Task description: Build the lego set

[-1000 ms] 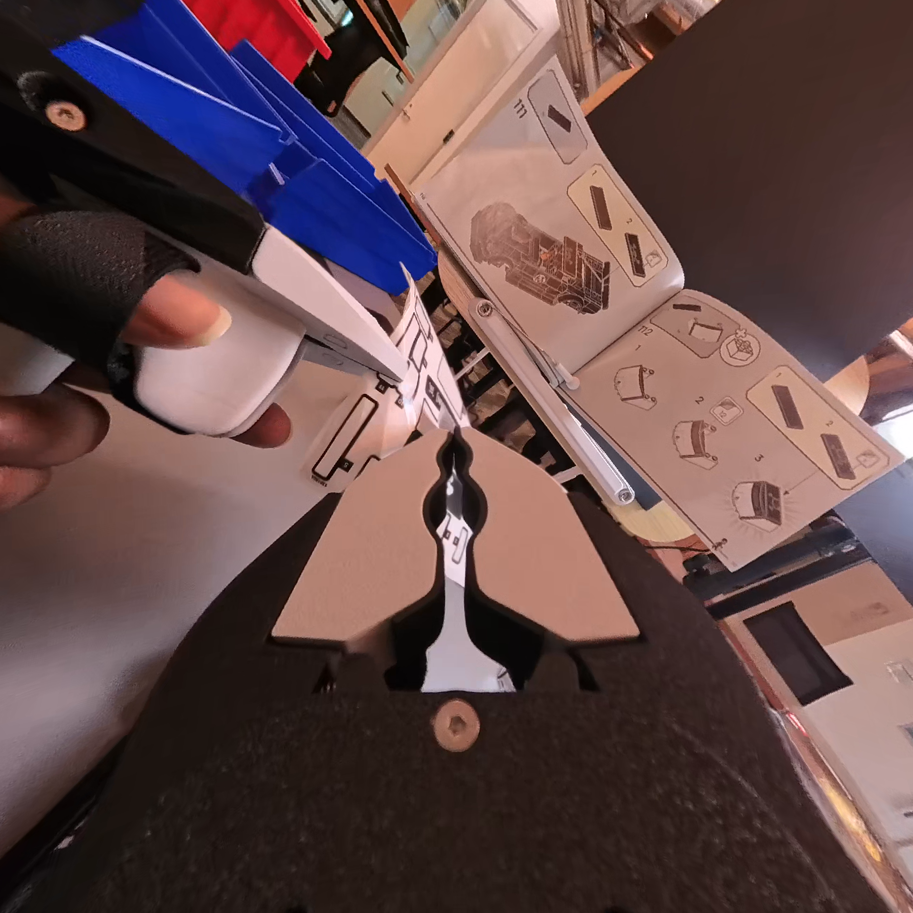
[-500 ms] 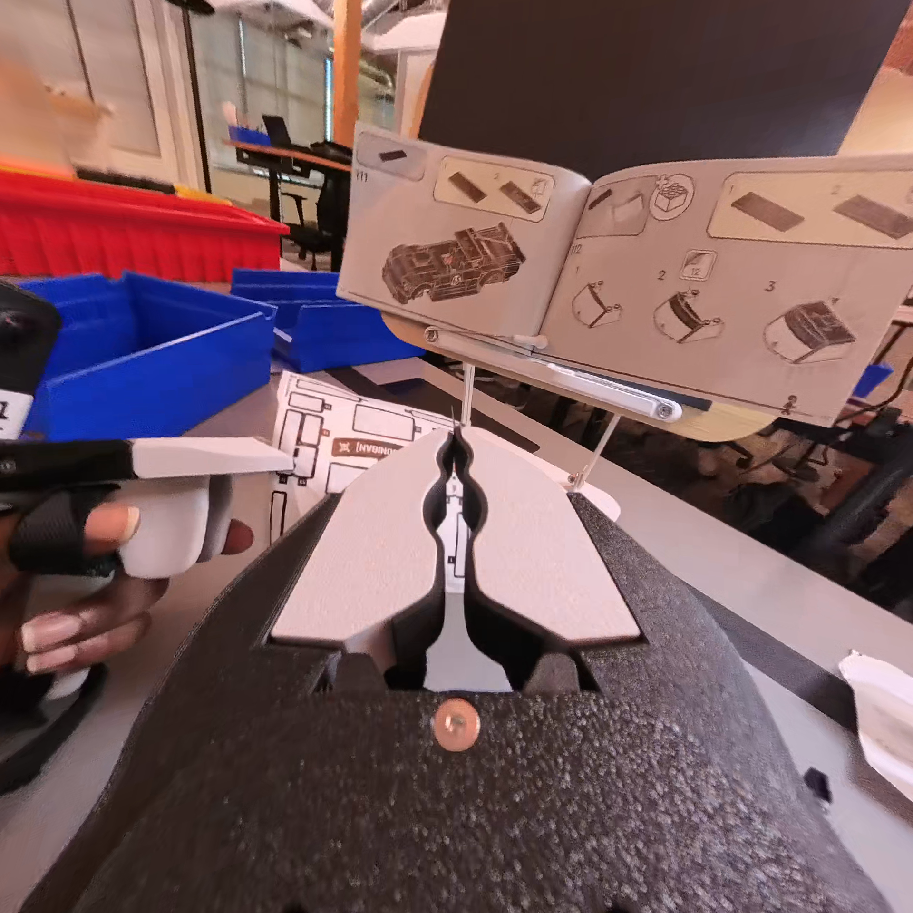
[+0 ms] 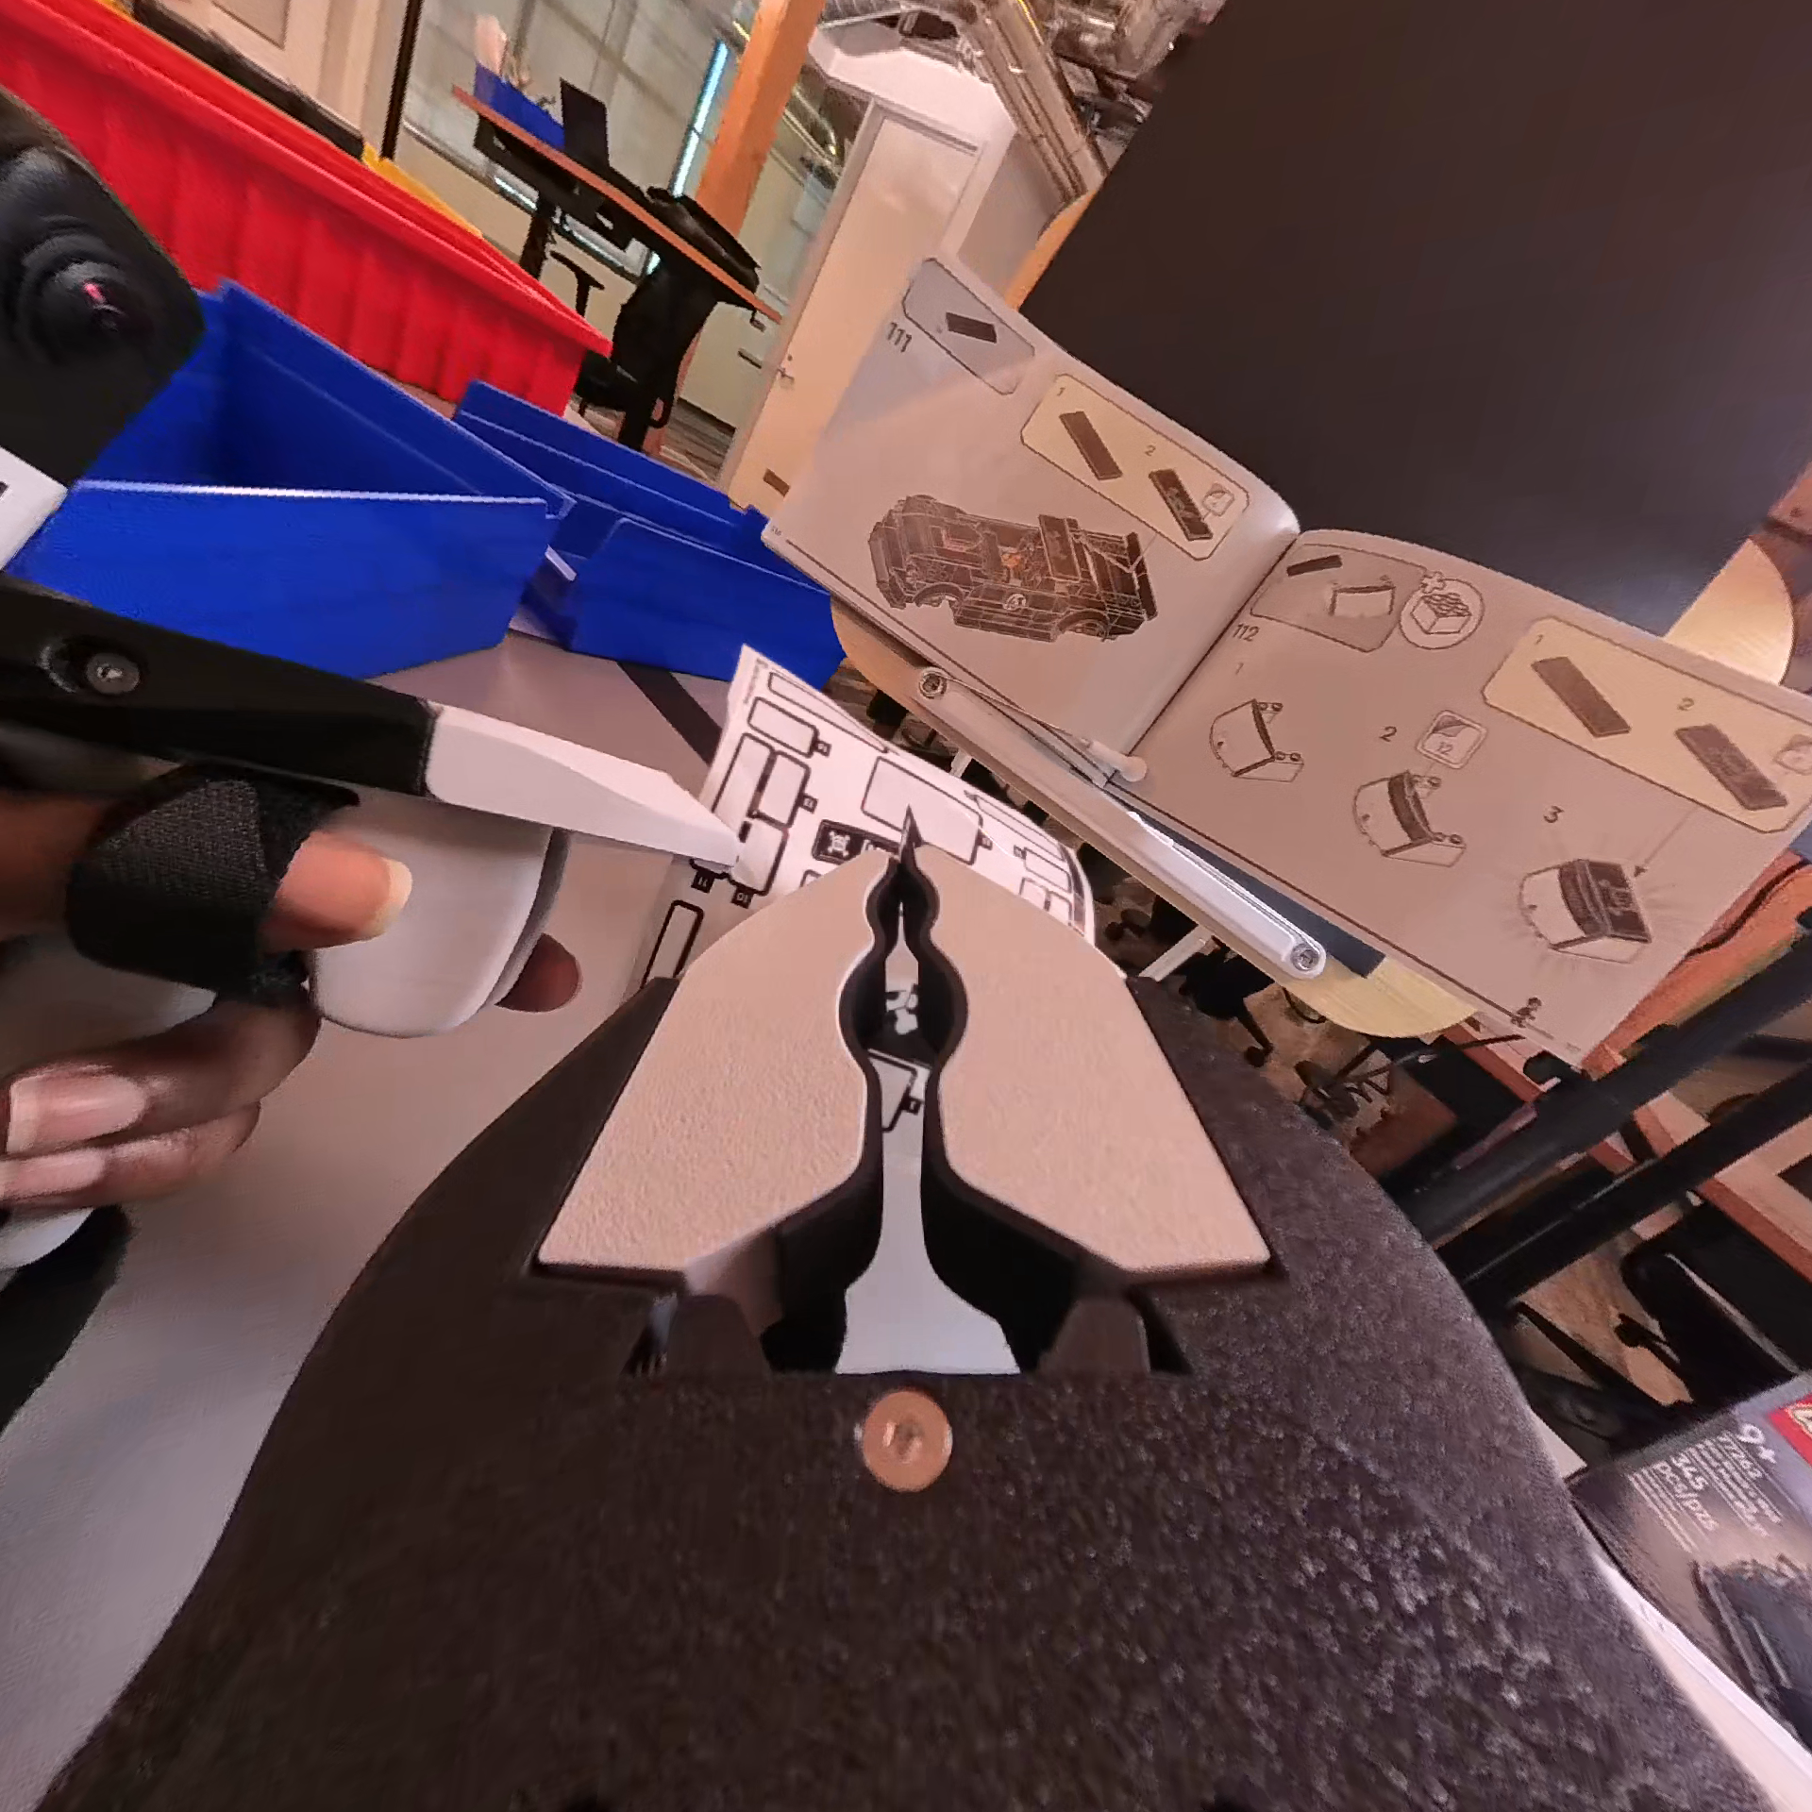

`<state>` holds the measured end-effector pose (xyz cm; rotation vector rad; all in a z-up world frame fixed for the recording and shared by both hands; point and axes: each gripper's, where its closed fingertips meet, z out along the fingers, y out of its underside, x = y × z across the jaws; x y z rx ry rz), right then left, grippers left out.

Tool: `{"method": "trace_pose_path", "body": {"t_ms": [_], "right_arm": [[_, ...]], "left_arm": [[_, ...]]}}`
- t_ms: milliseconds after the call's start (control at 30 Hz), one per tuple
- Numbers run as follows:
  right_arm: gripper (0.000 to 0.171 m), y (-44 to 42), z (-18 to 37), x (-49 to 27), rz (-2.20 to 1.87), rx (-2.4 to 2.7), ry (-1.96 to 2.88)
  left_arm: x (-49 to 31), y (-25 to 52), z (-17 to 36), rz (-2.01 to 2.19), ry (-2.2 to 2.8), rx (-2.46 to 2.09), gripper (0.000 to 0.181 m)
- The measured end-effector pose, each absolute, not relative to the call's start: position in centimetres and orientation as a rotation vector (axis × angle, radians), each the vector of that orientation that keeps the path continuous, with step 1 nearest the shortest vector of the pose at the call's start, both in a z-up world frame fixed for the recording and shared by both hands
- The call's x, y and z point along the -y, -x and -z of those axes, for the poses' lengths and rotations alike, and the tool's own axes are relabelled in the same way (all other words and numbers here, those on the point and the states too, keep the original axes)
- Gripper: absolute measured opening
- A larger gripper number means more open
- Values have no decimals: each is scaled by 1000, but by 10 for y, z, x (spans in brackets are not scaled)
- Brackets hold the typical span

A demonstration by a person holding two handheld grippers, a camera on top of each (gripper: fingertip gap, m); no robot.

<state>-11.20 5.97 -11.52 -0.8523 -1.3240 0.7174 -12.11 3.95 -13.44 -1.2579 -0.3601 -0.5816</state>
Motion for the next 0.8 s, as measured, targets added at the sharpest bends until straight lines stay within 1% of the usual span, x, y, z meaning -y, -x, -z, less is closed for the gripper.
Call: {"method": "trace_pose_path", "body": {"t_ms": [467,700,800], "right_arm": [[0,112,116,-64,-636,1317,844],[0,103,96,-66,-654,1238,826],[0,104,99,-66,-627,1249,813]], "left_arm": [[-37,130,134,611,1223,414,0],[-37,137,138,626,1217,462,0],[-37,134,137,630,1216,445,0]]}}
